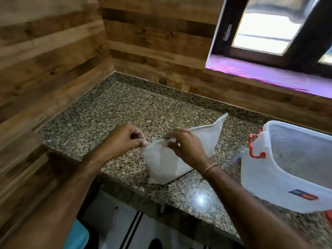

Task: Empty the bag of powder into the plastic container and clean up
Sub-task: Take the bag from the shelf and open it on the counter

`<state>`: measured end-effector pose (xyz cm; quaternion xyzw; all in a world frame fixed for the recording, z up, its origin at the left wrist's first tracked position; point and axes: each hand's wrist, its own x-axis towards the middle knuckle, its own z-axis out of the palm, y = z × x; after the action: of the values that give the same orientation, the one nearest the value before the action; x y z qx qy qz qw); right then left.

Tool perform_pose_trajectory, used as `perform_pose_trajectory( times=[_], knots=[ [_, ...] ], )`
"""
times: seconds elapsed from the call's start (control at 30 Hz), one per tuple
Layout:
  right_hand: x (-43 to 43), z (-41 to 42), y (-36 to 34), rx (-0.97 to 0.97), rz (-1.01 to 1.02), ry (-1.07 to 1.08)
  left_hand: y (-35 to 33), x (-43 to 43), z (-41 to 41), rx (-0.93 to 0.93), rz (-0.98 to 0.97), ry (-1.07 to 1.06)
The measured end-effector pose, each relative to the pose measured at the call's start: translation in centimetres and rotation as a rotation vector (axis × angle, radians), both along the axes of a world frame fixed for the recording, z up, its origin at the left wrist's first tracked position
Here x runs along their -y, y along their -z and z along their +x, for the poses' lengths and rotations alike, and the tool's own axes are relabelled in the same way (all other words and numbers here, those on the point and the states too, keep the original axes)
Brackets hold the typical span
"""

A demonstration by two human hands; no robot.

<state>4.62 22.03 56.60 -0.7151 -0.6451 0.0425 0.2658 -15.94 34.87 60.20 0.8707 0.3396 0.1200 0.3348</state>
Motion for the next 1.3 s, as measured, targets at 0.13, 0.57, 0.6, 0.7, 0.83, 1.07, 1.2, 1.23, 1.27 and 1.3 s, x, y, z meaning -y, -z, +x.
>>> perform_pose_trajectory(
  times=[0.13,0.57,0.6,0.7,0.83,1.07,1.2,1.23,1.27,1.3],
  knots=[
    [-1.1,-3.3,0.4,-0.109,0.013,-0.059,-1.6,0.9,0.1,0.087,-0.033,0.031],
    [-1.6,-5.0,0.8,-0.955,-0.029,0.114,4.1,5.0,0.0,0.278,-0.117,-0.140],
    [-1.6,-4.9,0.8,-0.952,-0.029,0.125,4.5,5.2,0.3,0.282,-0.064,-0.176],
    [-1.5,-4.4,0.8,-0.876,-0.029,0.161,5.2,5.4,0.9,0.316,0.043,-0.235],
    [-0.4,-0.8,0.1,-0.772,0.018,0.288,5.6,5.3,0.2,0.281,-0.005,-0.270],
    [1.6,9.7,-0.1,-0.772,0.075,0.488,2.2,4.8,2.5,-0.092,0.155,-0.124],
    [0.6,9.3,0.8,-0.730,0.096,0.485,1.2,4.8,13.1,-0.339,0.432,0.022],
    [0.5,9.7,1.1,-0.718,0.101,0.493,1.4,4.8,15.2,-0.347,0.459,0.048],
    [0.5,10.4,1.4,-0.710,0.108,0.503,1.5,4.9,16.7,-0.345,0.482,0.067],
    [0.7,11.2,1.4,-0.704,0.114,0.520,1.5,4.9,17.7,-0.340,0.504,0.084]
  ],
)
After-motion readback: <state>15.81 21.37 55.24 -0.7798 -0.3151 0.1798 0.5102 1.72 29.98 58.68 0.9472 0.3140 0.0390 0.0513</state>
